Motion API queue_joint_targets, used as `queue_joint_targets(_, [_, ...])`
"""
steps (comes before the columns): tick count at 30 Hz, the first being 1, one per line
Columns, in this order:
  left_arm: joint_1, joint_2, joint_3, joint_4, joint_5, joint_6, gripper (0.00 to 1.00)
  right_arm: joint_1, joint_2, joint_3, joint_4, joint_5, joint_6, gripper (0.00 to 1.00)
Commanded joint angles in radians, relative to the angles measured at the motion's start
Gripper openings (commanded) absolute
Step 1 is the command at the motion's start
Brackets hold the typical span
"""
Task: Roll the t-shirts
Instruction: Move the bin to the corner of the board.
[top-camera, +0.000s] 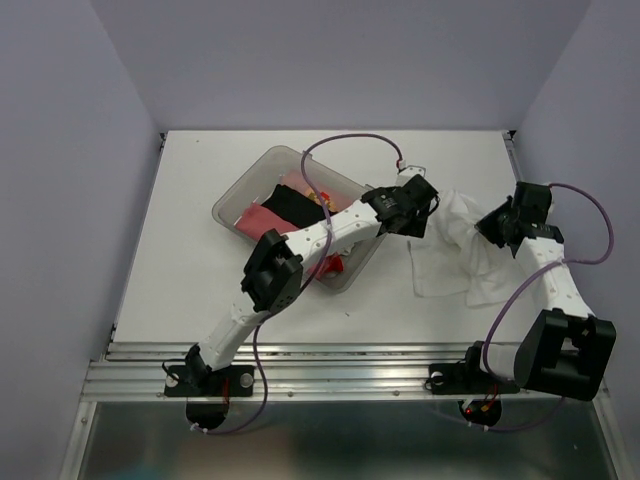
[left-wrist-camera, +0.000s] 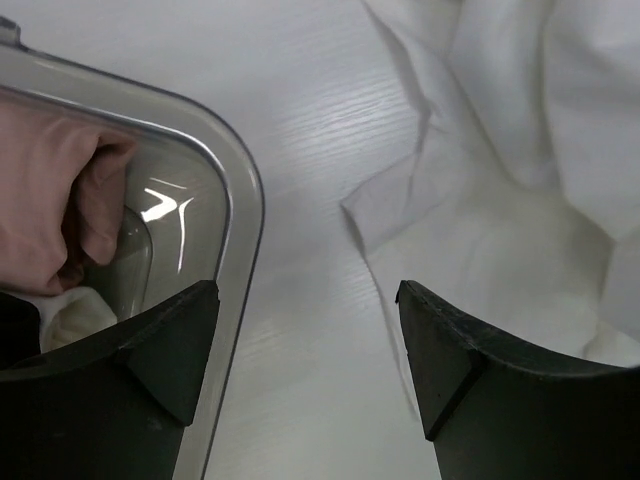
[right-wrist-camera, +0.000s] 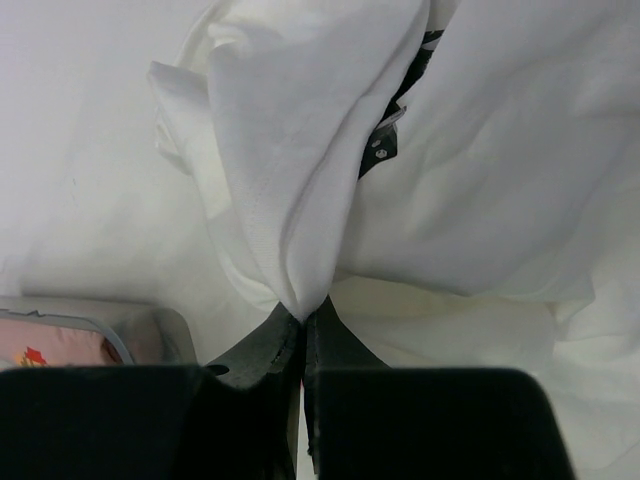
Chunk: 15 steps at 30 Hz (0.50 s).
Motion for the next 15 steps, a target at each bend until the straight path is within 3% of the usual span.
queue_joint_targets(1, [0.001, -0.043, -0.004, -0.009, -0.149, -0.063, 0.83, 0.002, -0.030, -0.010, 0.033, -0.028, -0.013, 0.02])
queue_joint_targets(5, [0.000, -0.043, -0.091, 0.052, -0.185, -0.074, 0.82, 0.002, -0.026, -0.012, 0.036, -0.037, -0.016, 0.01])
queue_joint_targets(8, [0.000, -0.005, -0.073, 0.024, -0.206, -0.073, 0.70, 0.002, -0.026, -0.013, 0.037, -0.042, -0.015, 0.02])
queue_joint_targets(15, [-0.002, -0.017, -0.142, 0.003, -0.243, -0.065, 0.29, 0.002, -0.030, -0.031, 0.045, -0.046, -0.011, 0.02])
